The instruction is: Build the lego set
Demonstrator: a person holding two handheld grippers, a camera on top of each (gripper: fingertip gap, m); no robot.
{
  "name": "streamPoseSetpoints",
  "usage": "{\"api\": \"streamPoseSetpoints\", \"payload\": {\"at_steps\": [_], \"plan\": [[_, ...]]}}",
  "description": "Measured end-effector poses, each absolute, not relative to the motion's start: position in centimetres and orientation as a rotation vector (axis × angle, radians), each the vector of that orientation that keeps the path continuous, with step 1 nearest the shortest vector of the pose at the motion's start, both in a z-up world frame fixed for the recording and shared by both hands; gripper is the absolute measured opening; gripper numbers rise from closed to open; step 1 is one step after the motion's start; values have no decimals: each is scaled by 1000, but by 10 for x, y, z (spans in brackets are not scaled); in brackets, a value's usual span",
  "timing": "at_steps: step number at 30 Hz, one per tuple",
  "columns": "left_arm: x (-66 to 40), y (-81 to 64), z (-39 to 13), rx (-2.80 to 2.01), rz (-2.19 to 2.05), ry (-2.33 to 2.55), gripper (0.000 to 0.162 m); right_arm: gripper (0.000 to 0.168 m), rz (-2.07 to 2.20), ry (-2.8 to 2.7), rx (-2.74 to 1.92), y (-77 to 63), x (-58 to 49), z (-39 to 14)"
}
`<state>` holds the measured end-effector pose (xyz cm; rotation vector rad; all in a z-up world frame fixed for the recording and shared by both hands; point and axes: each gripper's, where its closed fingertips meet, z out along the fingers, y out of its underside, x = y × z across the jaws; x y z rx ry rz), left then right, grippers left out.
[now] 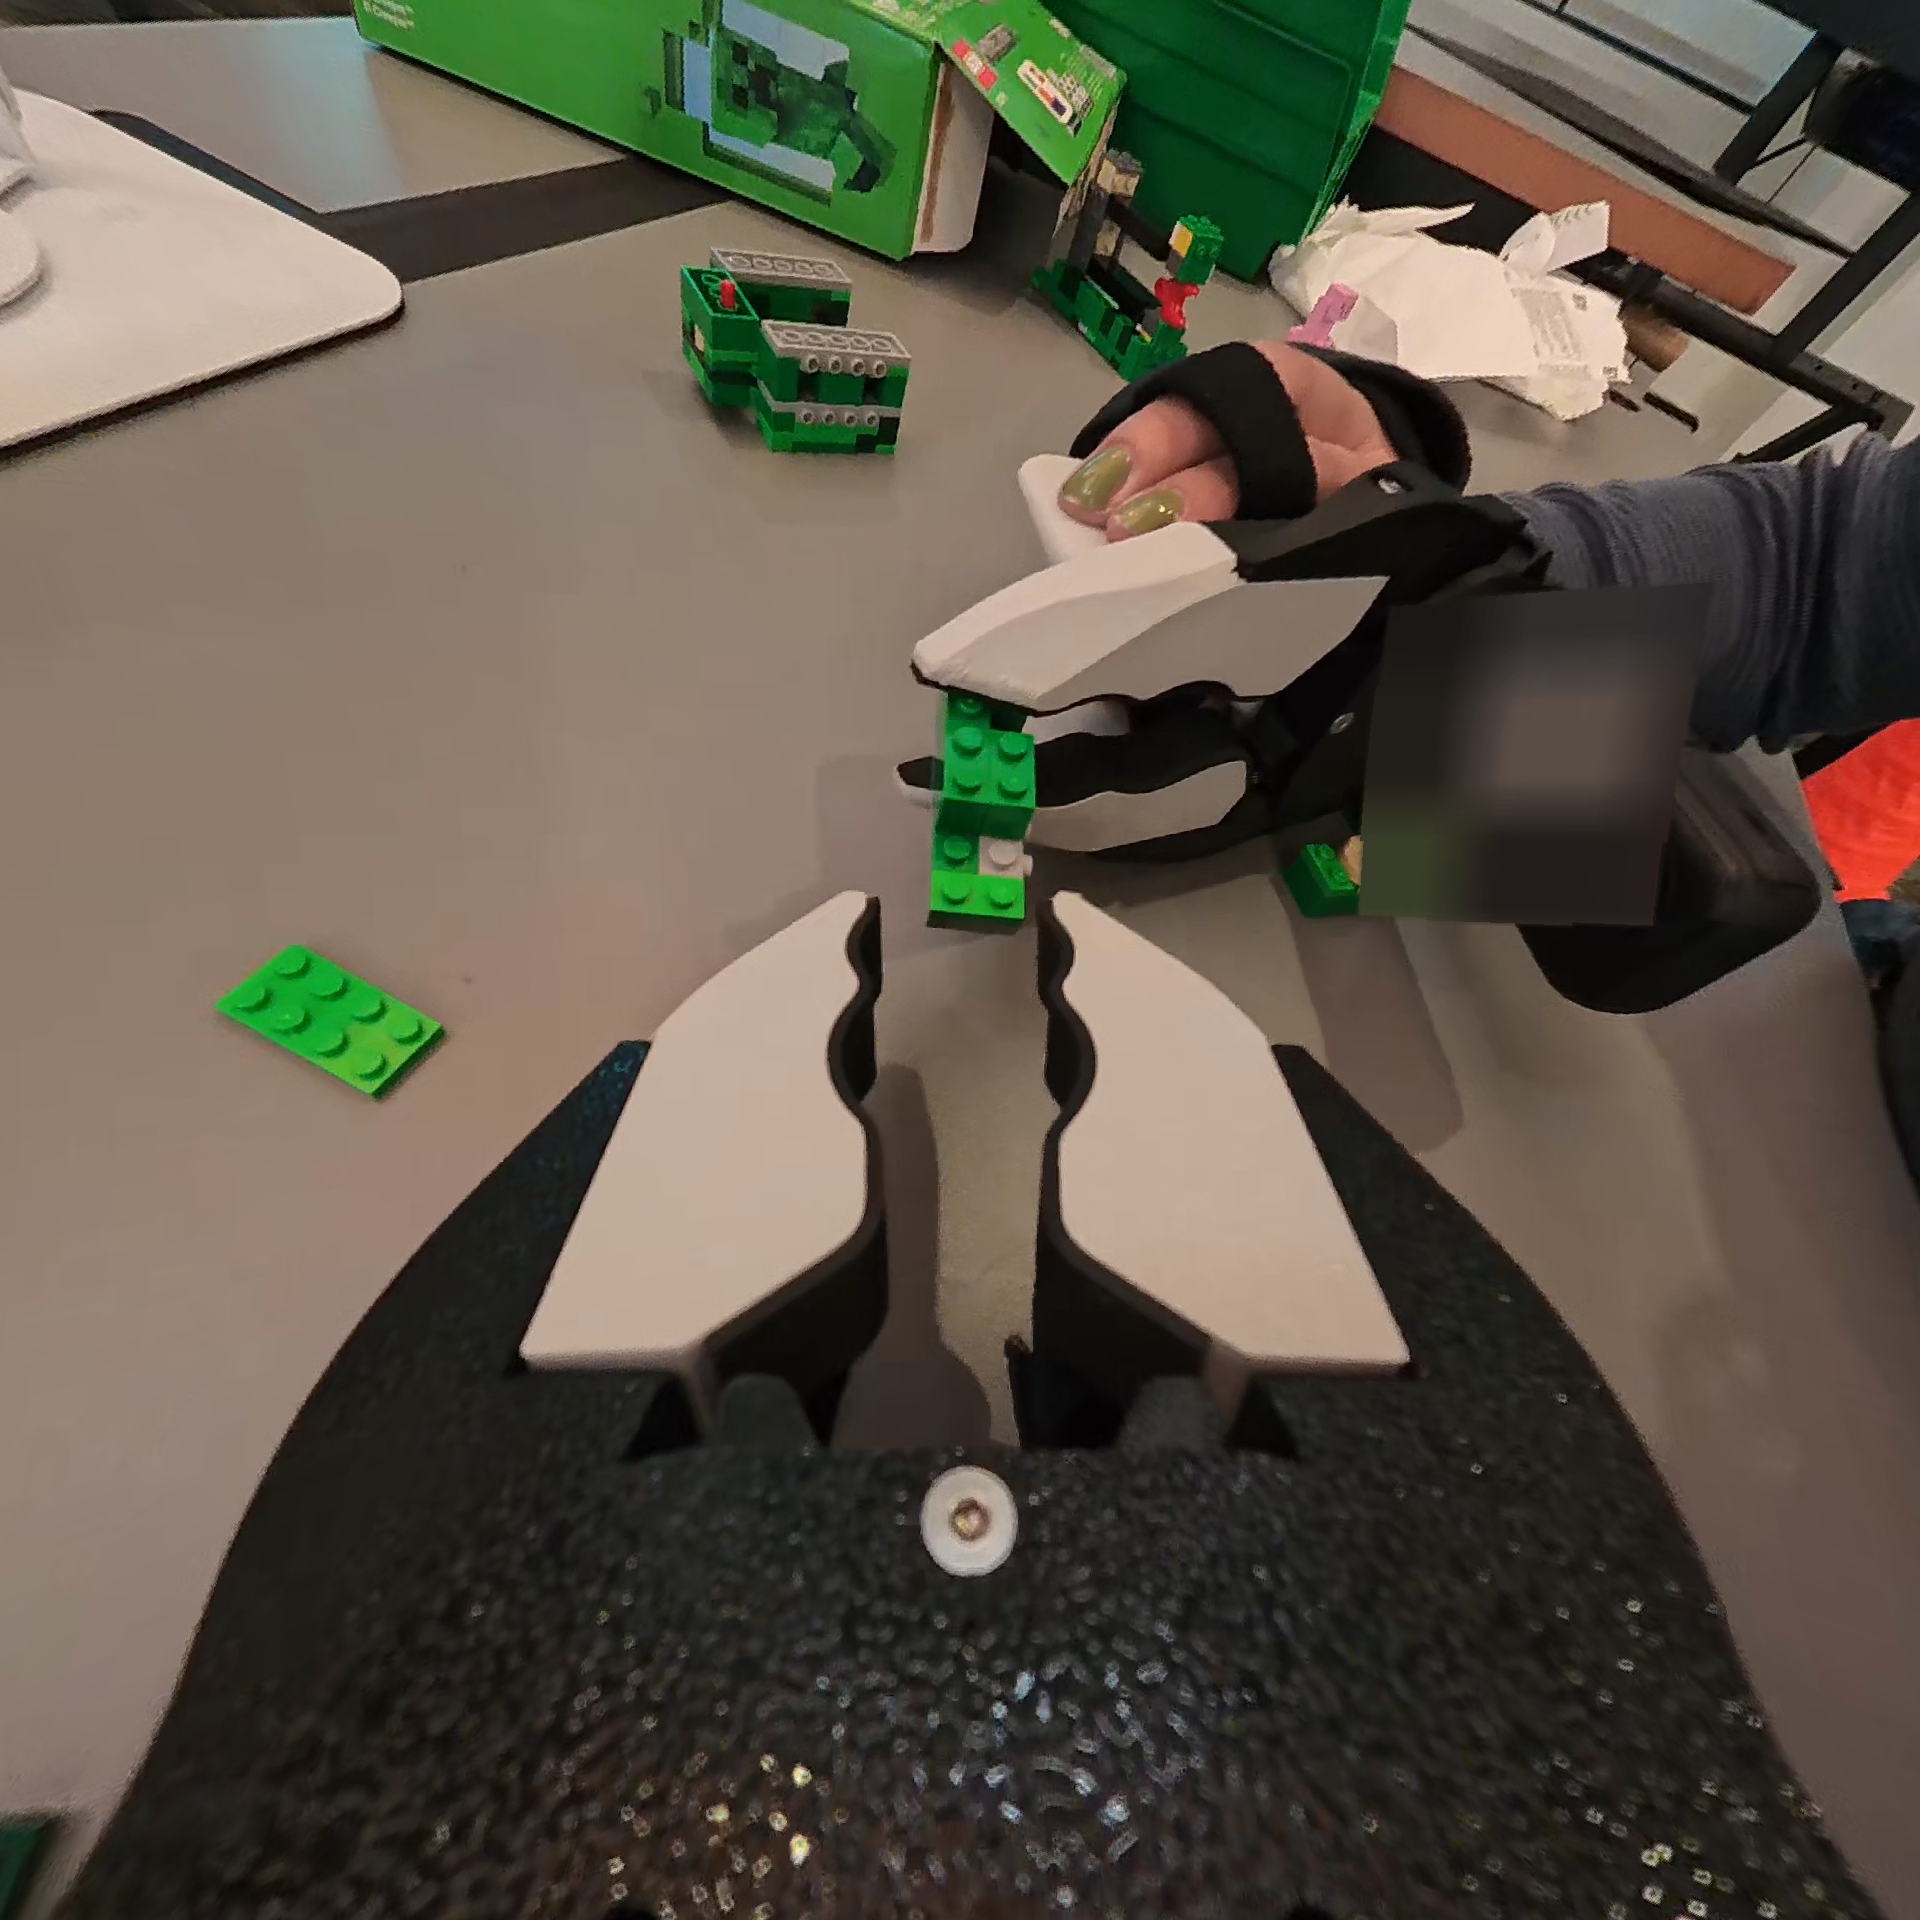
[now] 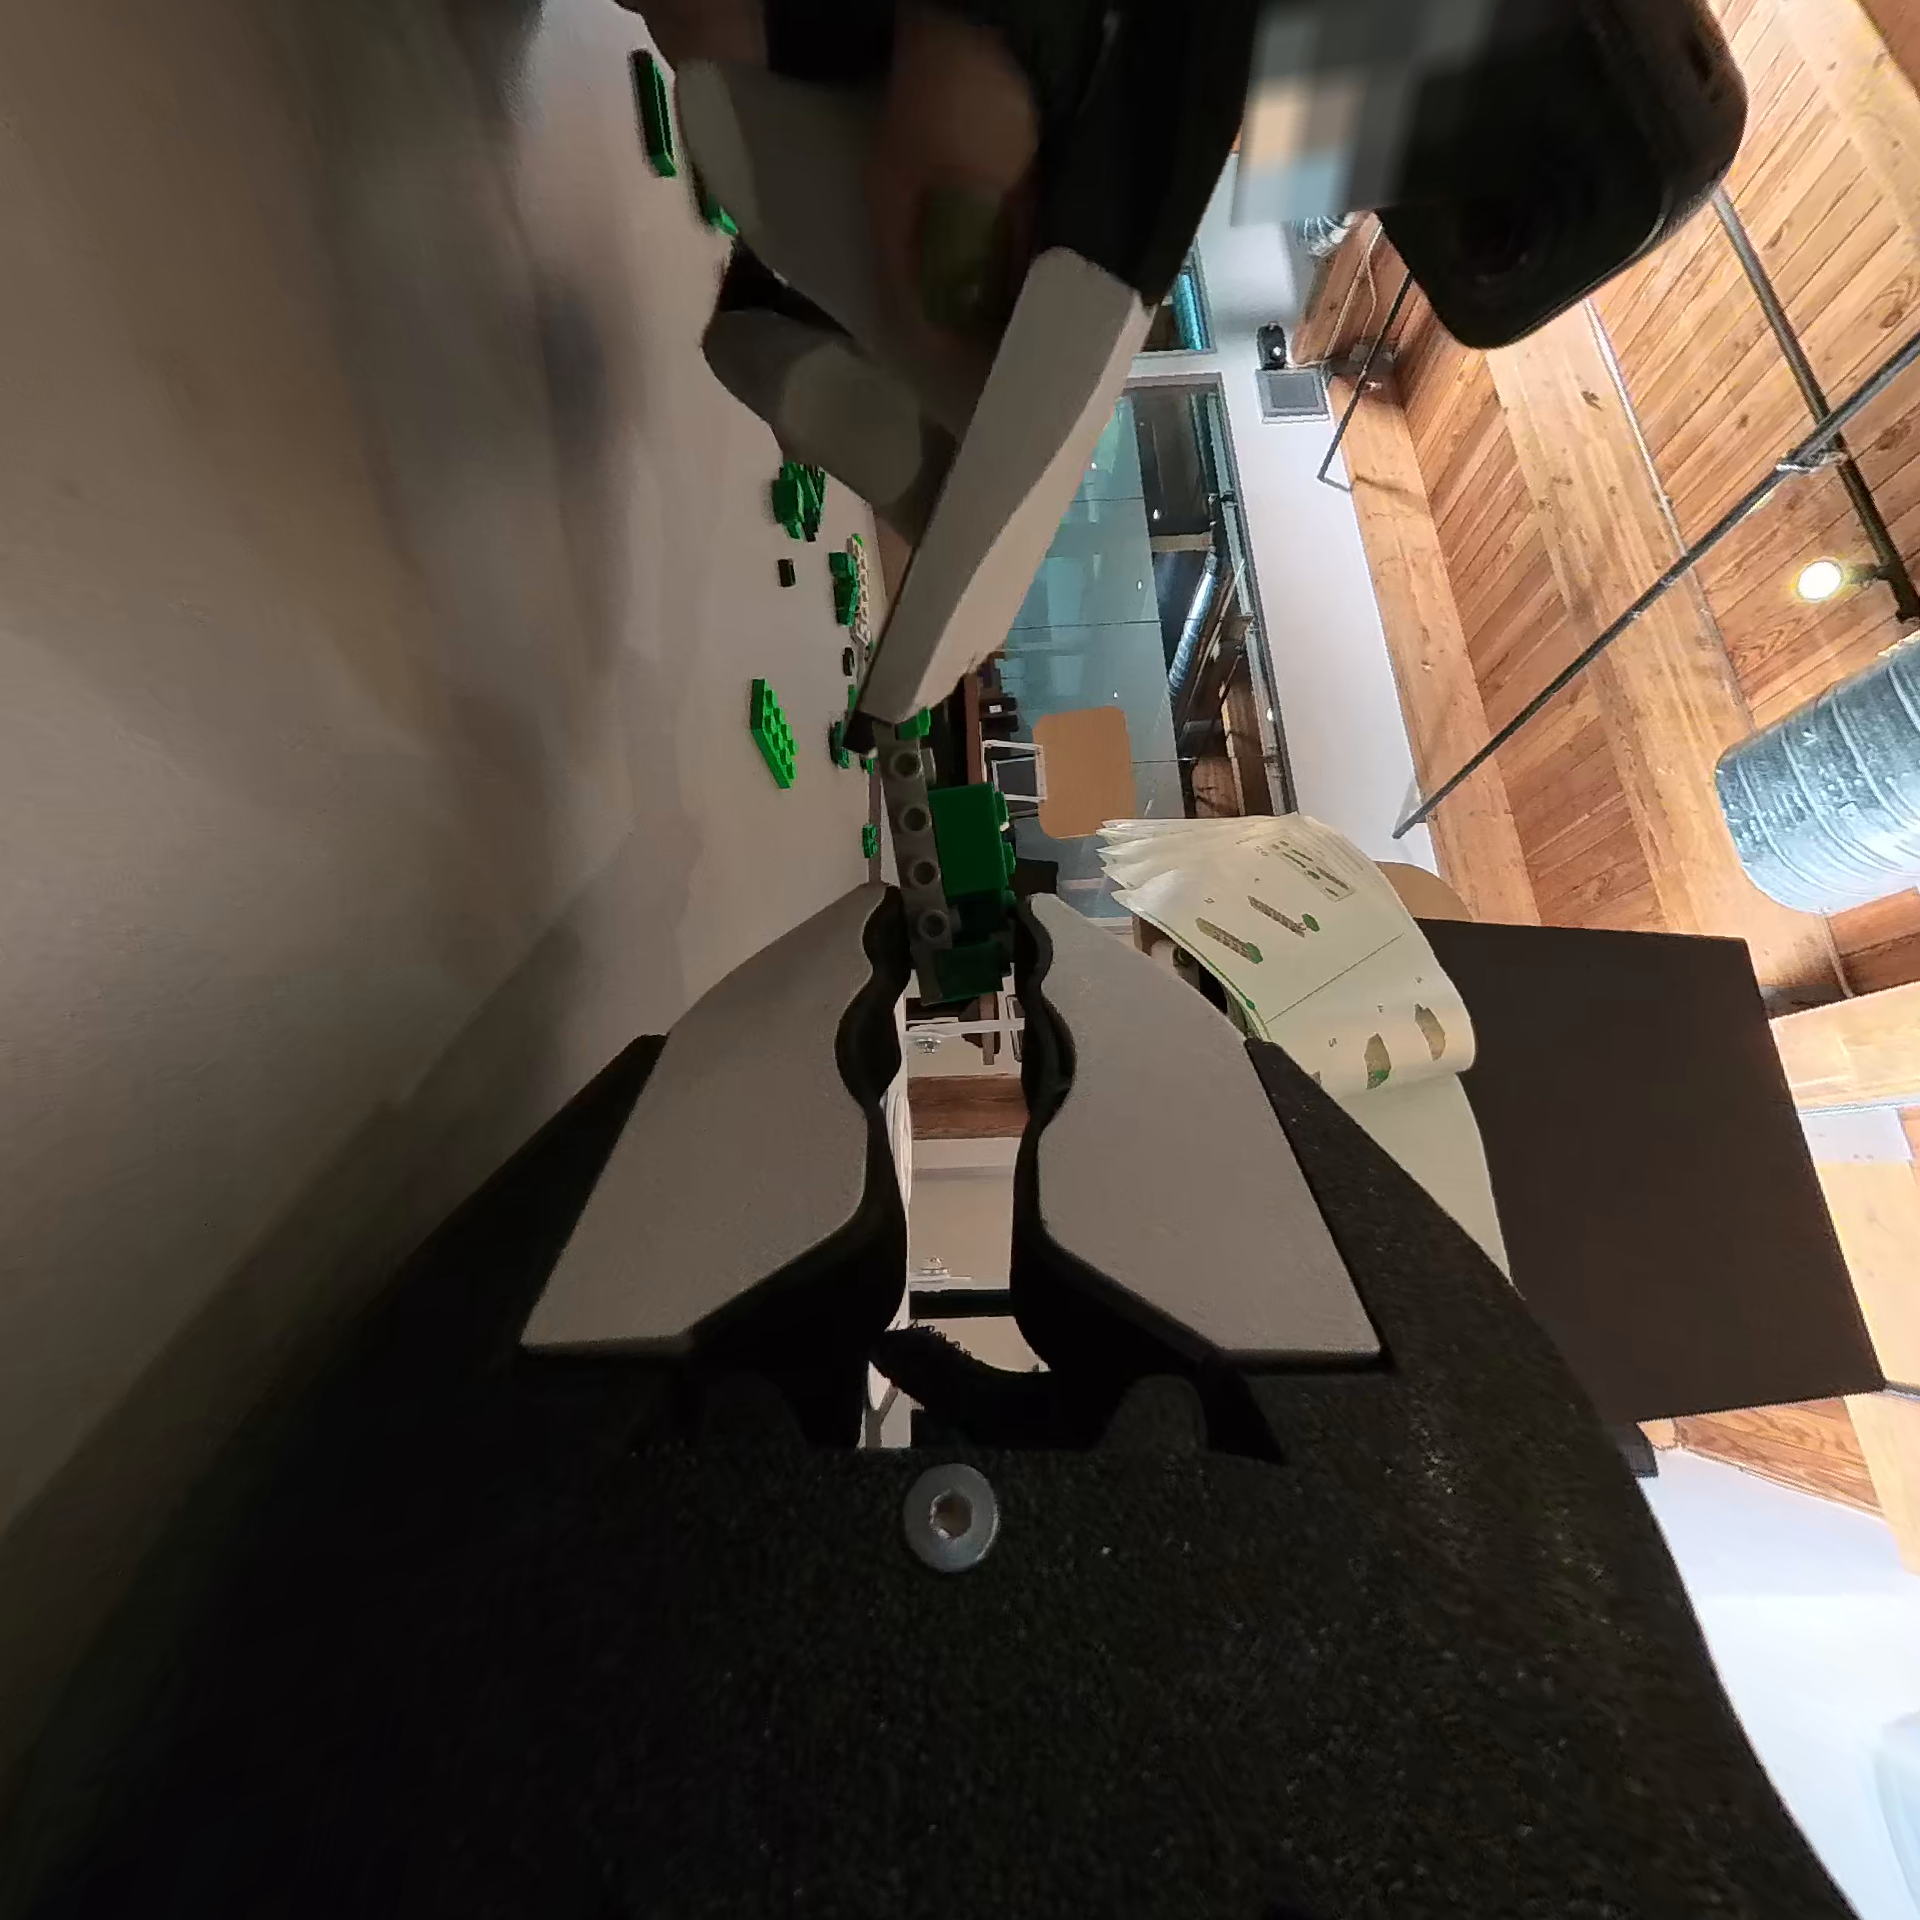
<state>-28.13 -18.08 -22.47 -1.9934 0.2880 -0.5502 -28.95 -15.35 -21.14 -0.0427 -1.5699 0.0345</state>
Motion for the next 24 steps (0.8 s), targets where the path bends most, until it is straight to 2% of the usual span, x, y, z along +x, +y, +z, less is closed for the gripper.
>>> {"api": "streamPoseSetpoints", "payload": {"at_steps": [24], "plan": [[-279,-182,-220,-1959,-572,307,26,19,43,-1513,-62,-151,-289,-201]]}}
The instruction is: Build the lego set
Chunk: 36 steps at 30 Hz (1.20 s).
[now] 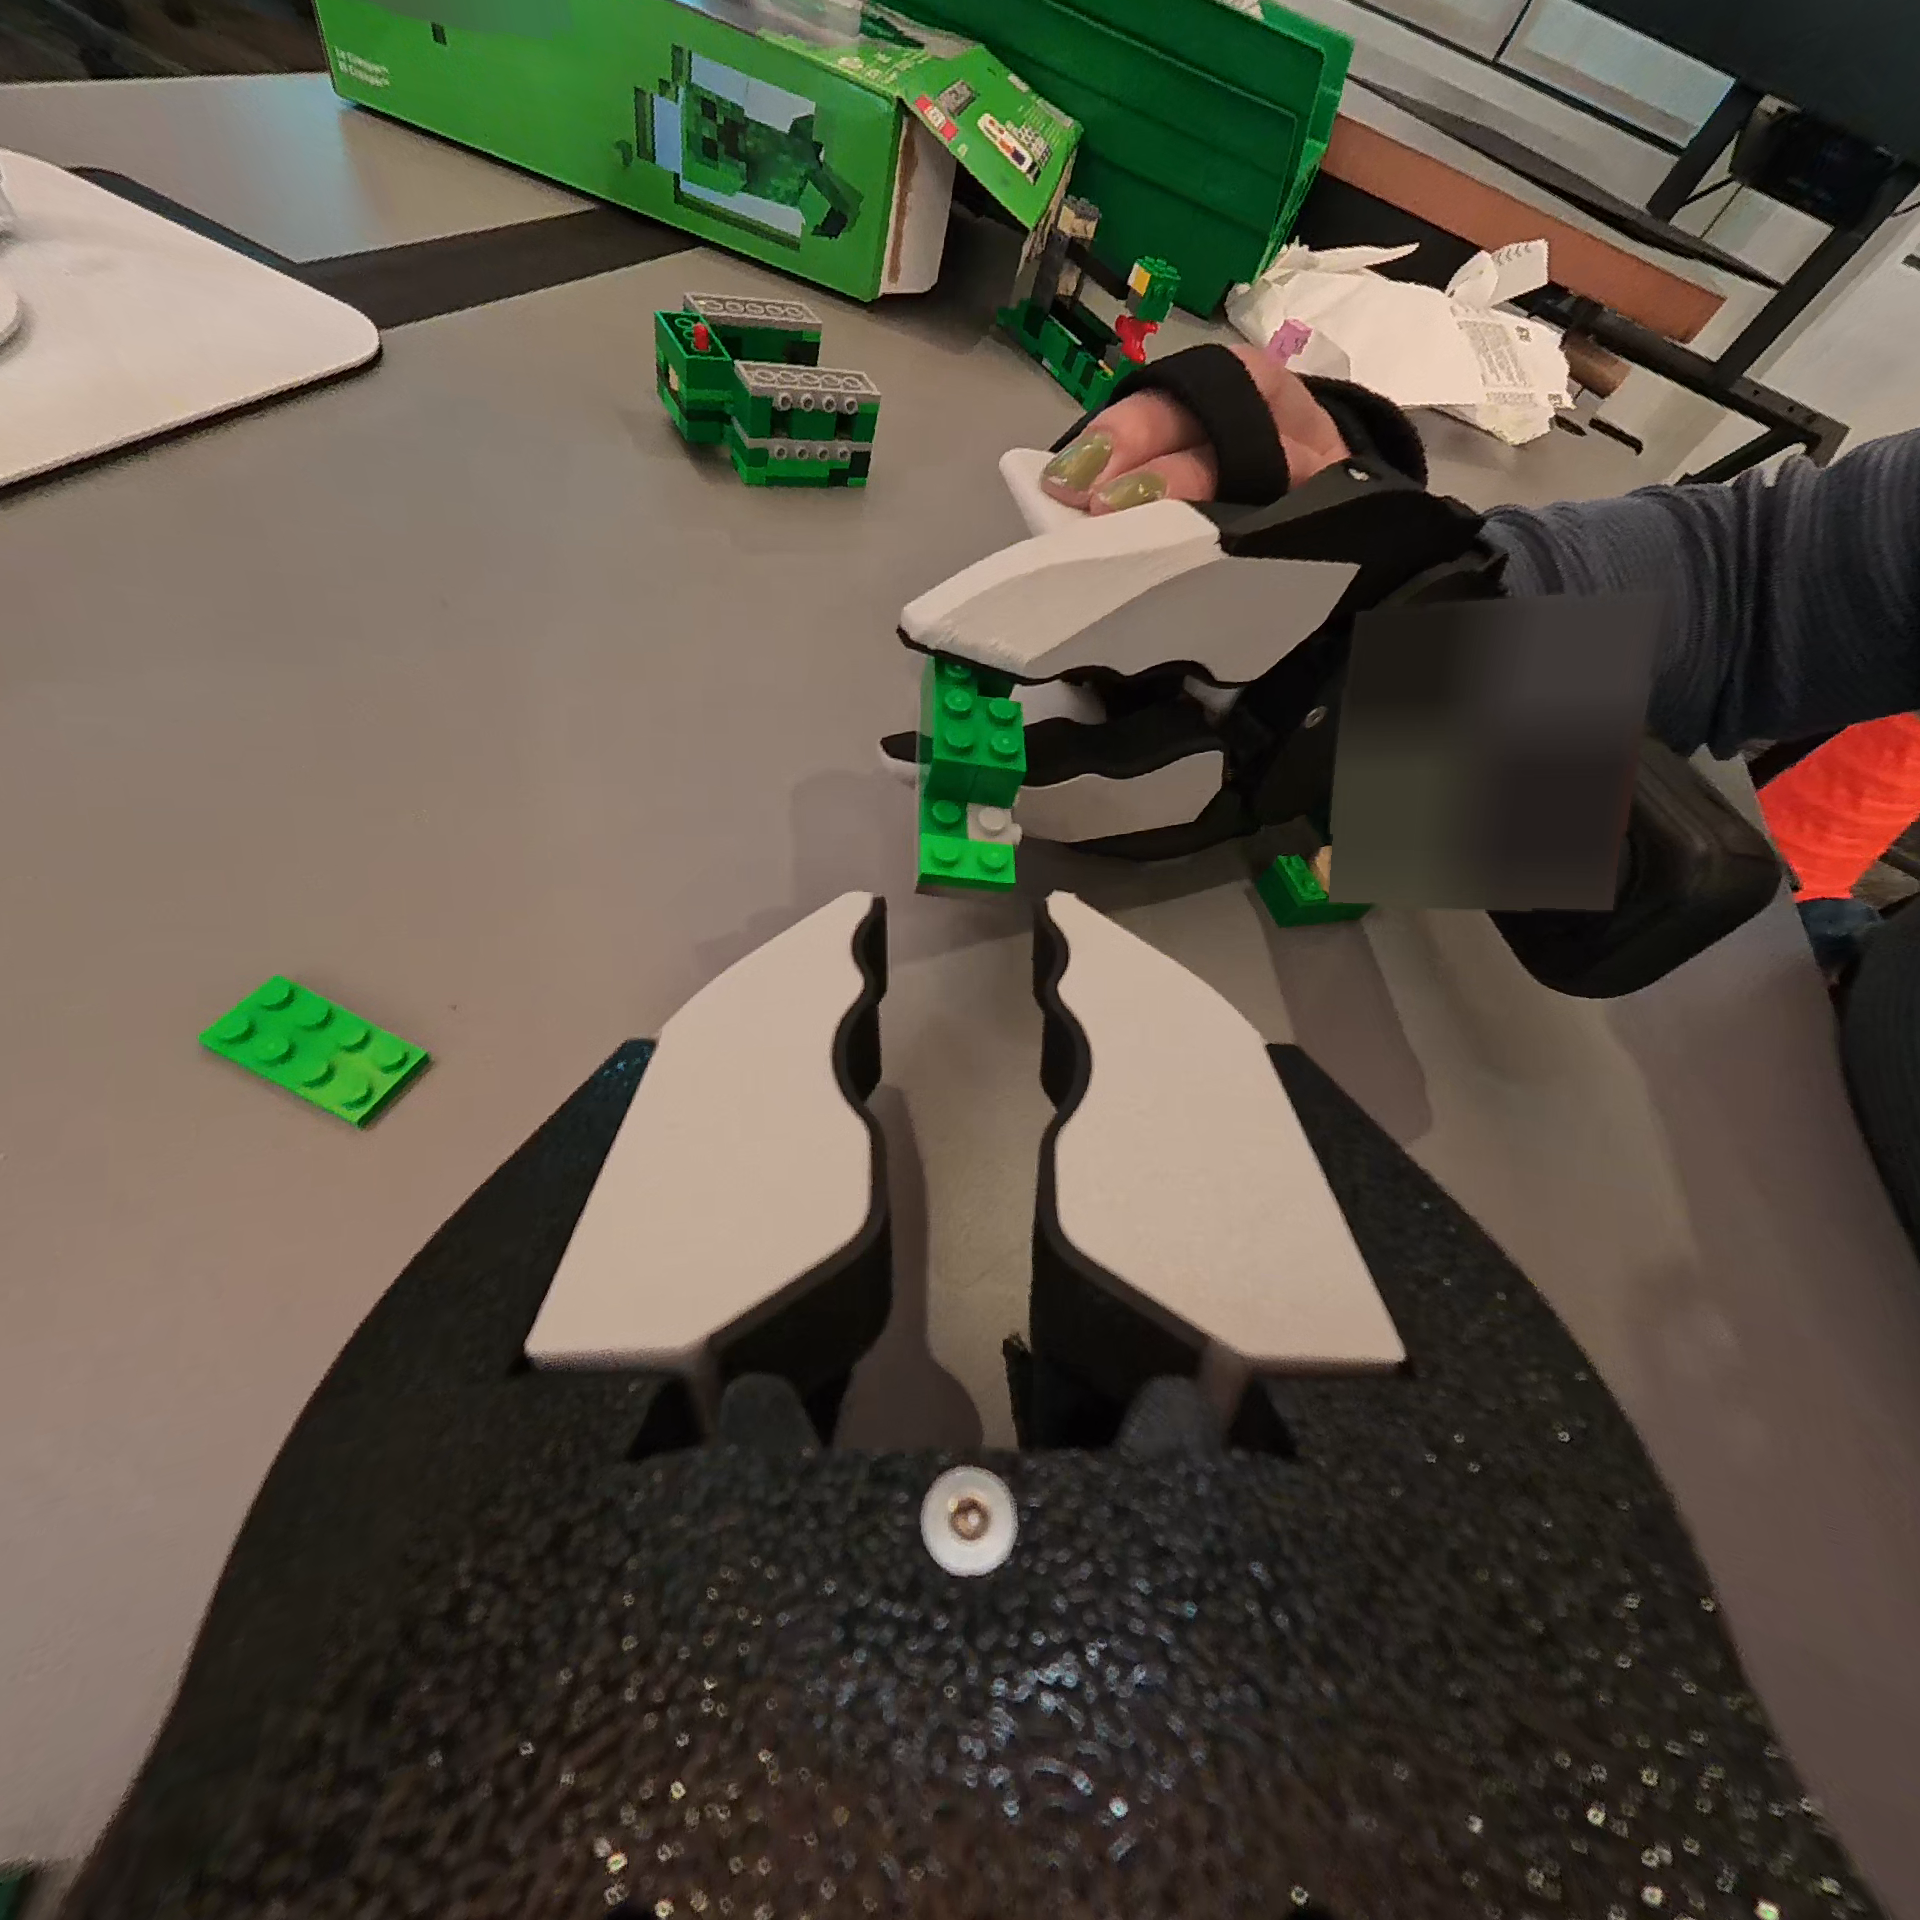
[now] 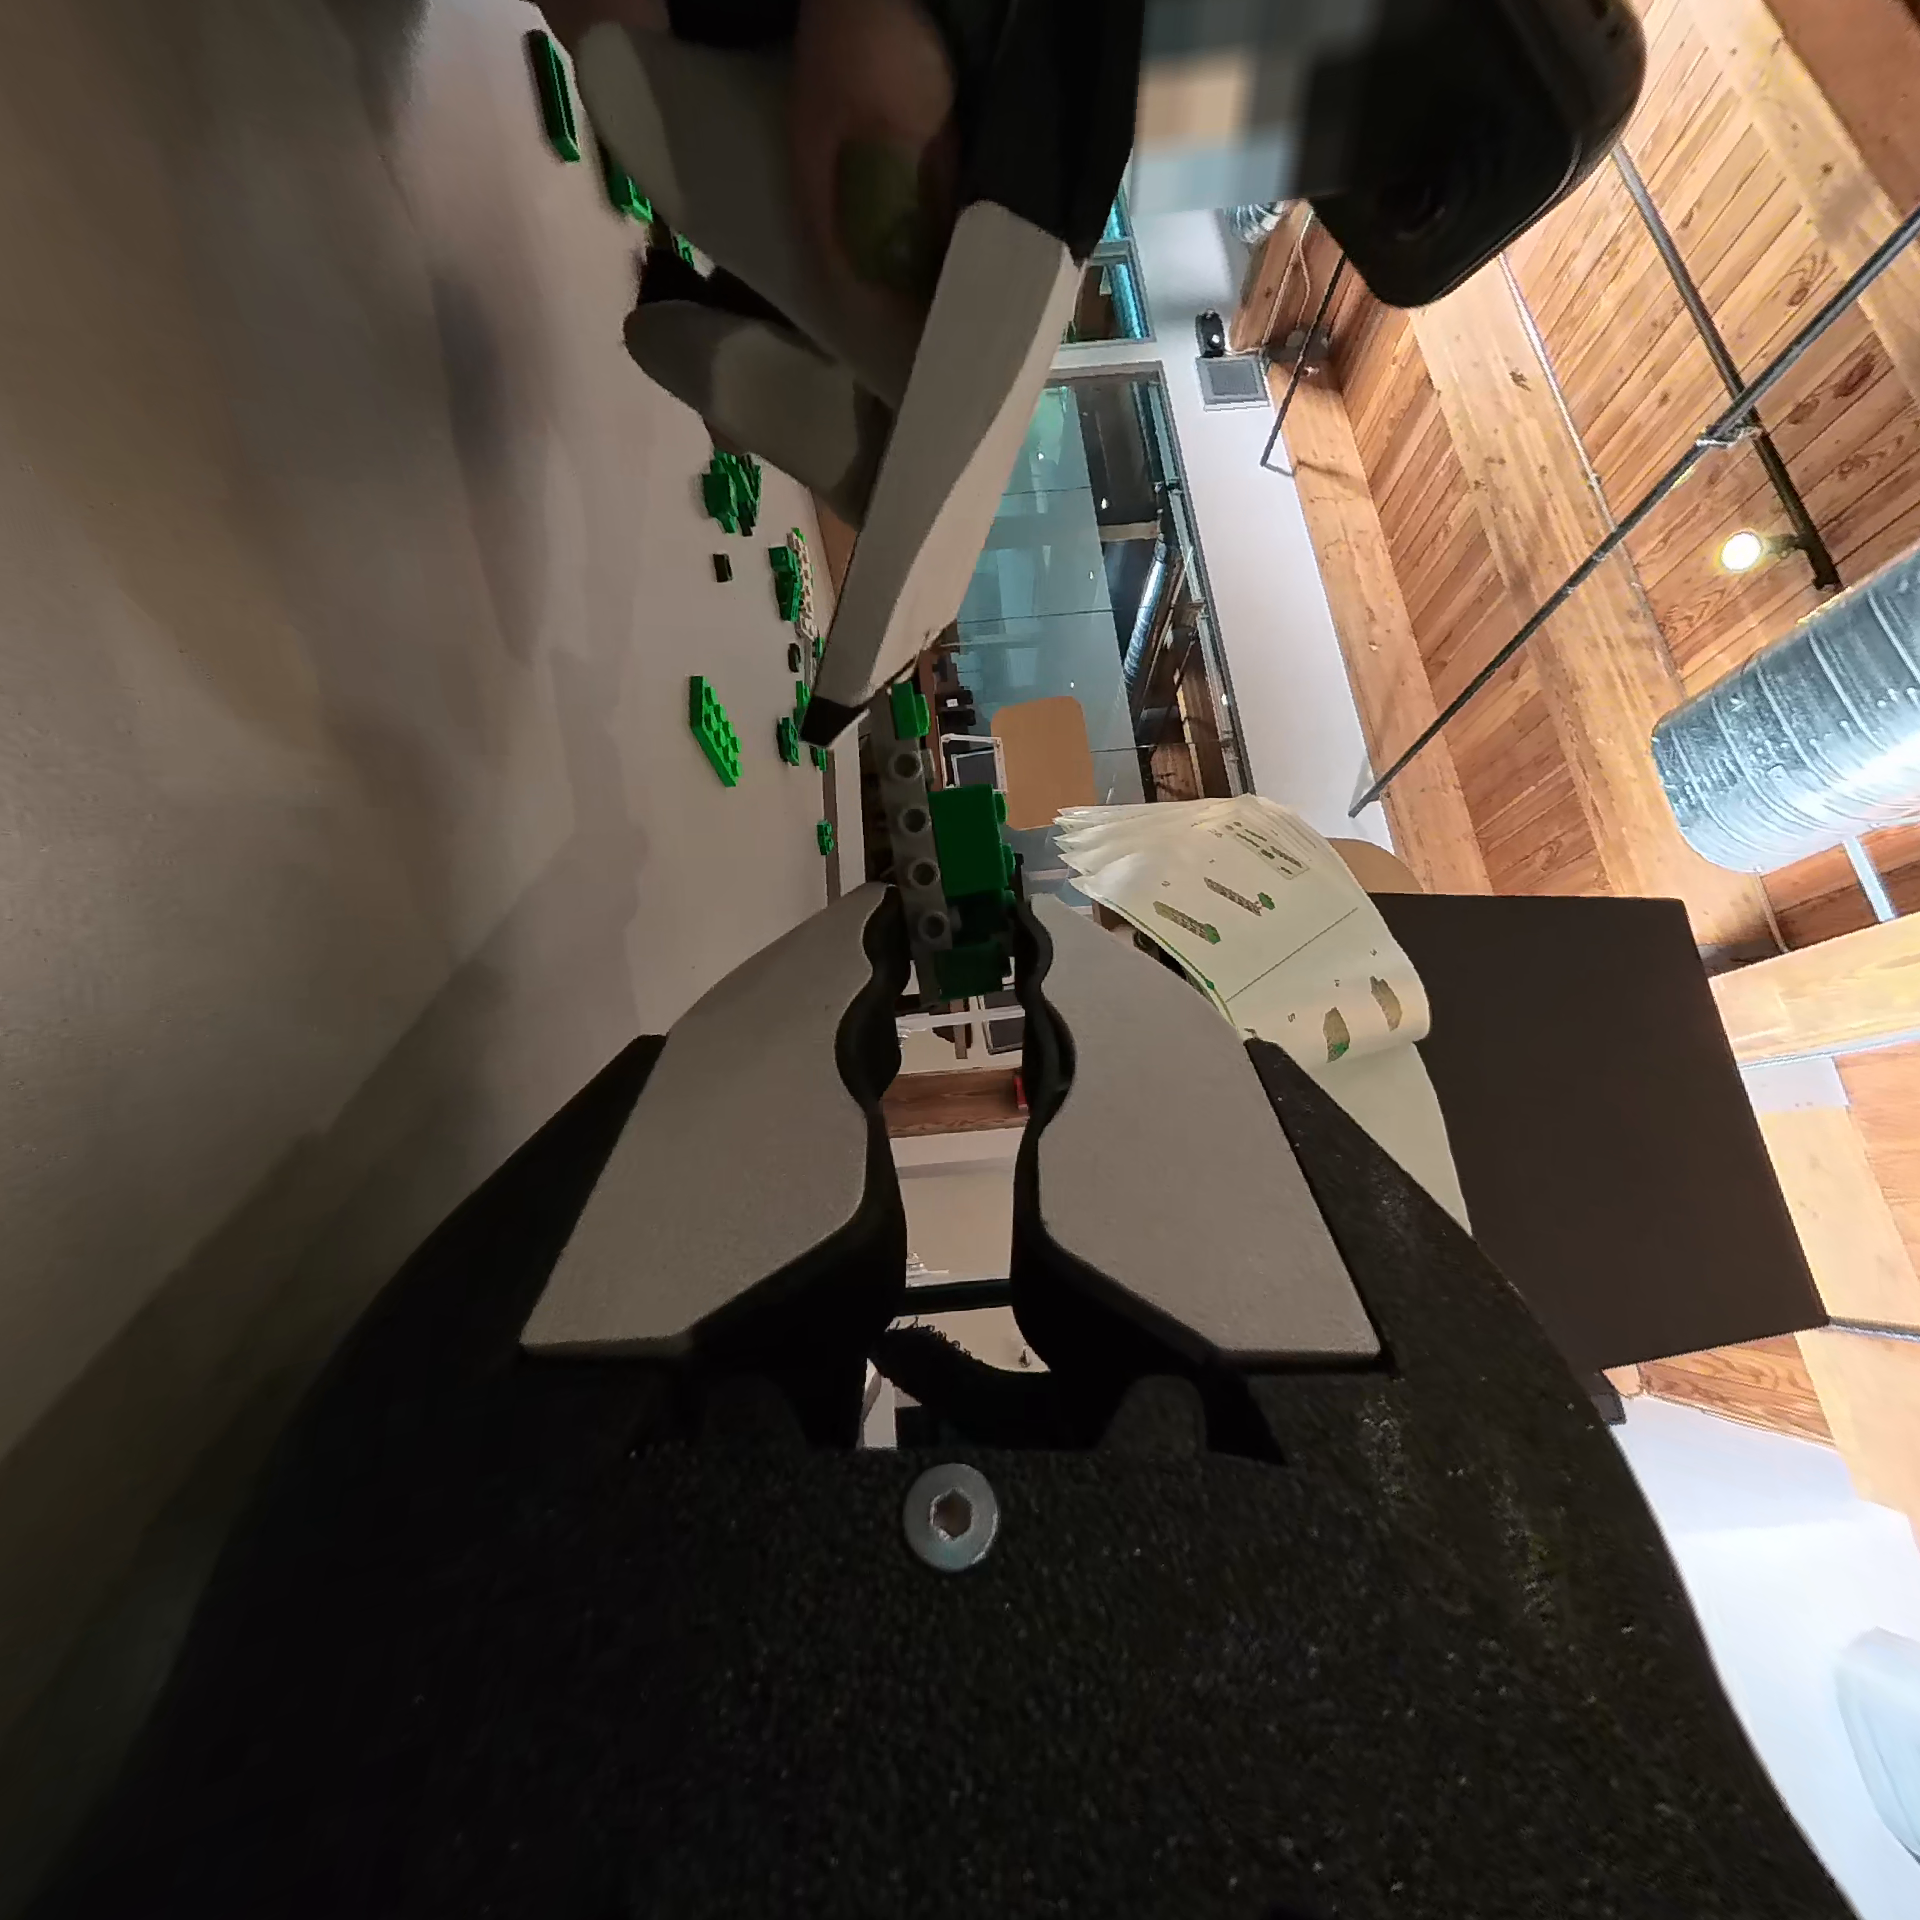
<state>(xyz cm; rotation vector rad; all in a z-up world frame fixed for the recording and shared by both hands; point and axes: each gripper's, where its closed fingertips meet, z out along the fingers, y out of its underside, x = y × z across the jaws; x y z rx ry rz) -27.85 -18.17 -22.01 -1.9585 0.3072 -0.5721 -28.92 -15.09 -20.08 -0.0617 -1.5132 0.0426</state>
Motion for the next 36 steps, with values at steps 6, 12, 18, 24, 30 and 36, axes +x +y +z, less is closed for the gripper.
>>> {"api": "streamPoseSetpoints", "payload": {"at_steps": [6,12,18,24,30,36], "plan": [[-277,-182,-221,-1960,-573,317,25,19,48,-1507,-56,-152,-289,-200],[-275,-182,-221,-1961,-575,327,26,18,48,-1506,-46,-154,-288,-200],[-272,-182,-218,-1937,-566,347,17,19,55,-1504,-43,-154,-288,-199],[-272,-182,-219,-1942,-544,356,16,18,52,-1505,-40,-154,-288,-199],[-272,-182,-218,-1937,-539,359,16,19,52,-1502,-40,-154,-288,-199],[-272,-182,-218,-1934,-543,358,16,19,51,-1499,-37,-154,-287,-198]]}}
